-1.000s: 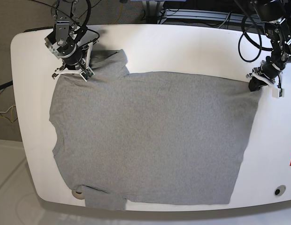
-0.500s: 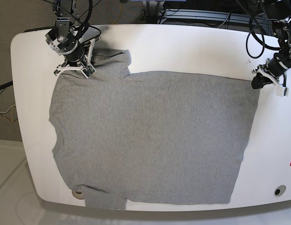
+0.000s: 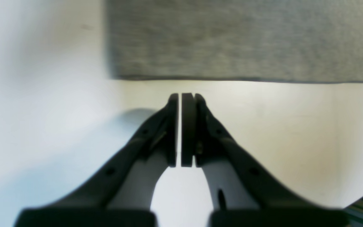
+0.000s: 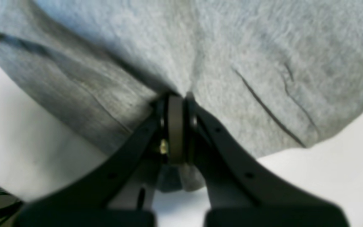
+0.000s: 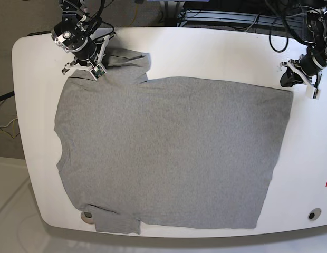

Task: Fold the T-shirt properly
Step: 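Close the left gripper on the shoulder corner and lift slightly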

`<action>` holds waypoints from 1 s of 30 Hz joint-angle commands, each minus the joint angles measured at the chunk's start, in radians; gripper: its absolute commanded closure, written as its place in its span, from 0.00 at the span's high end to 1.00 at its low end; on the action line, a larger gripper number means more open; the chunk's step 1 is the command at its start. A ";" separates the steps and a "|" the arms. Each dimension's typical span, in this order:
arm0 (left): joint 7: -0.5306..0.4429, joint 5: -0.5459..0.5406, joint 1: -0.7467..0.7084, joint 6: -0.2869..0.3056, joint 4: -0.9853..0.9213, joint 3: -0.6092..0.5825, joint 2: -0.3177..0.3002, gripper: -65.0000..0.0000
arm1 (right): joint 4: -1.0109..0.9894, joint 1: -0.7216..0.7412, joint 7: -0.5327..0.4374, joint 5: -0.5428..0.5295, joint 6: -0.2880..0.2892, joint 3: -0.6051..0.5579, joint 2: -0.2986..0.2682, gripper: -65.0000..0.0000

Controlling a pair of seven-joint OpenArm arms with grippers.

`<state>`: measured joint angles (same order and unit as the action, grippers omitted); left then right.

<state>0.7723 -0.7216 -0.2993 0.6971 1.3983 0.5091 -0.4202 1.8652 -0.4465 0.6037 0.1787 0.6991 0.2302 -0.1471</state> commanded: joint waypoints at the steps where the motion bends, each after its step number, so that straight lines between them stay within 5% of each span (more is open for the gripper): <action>1: -0.024 0.018 0.011 0.001 0.027 0.012 -0.023 0.00 | 0.018 0.004 0.011 -0.005 -0.001 -0.003 -0.006 0.00; 12: -0.026 0.050 0.031 -0.173 0.000 0.017 -0.059 0.04 | 0.012 0.010 0.032 -0.034 -0.001 -0.001 -0.007 0.00; 20: 0.020 -0.004 0.026 -0.165 -0.003 0.017 -0.079 0.00 | 0.018 0.010 0.032 -0.056 -0.001 -0.002 -0.010 0.00; 26: 0.050 -0.060 0.028 -0.171 -0.030 0.020 -0.096 0.42 | 0.020 0.019 0.041 -0.031 -0.001 -0.007 -0.011 0.00; 30: 0.032 -0.091 0.029 -0.148 -0.035 0.026 -0.094 0.60 | 0.020 0.016 0.044 -0.023 -0.001 -0.007 -0.010 0.00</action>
<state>0.8368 -0.7746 -0.2771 0.5282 1.3521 0.5236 -0.4896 1.8656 -0.4290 0.6491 0.1528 0.6994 0.2214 -0.1493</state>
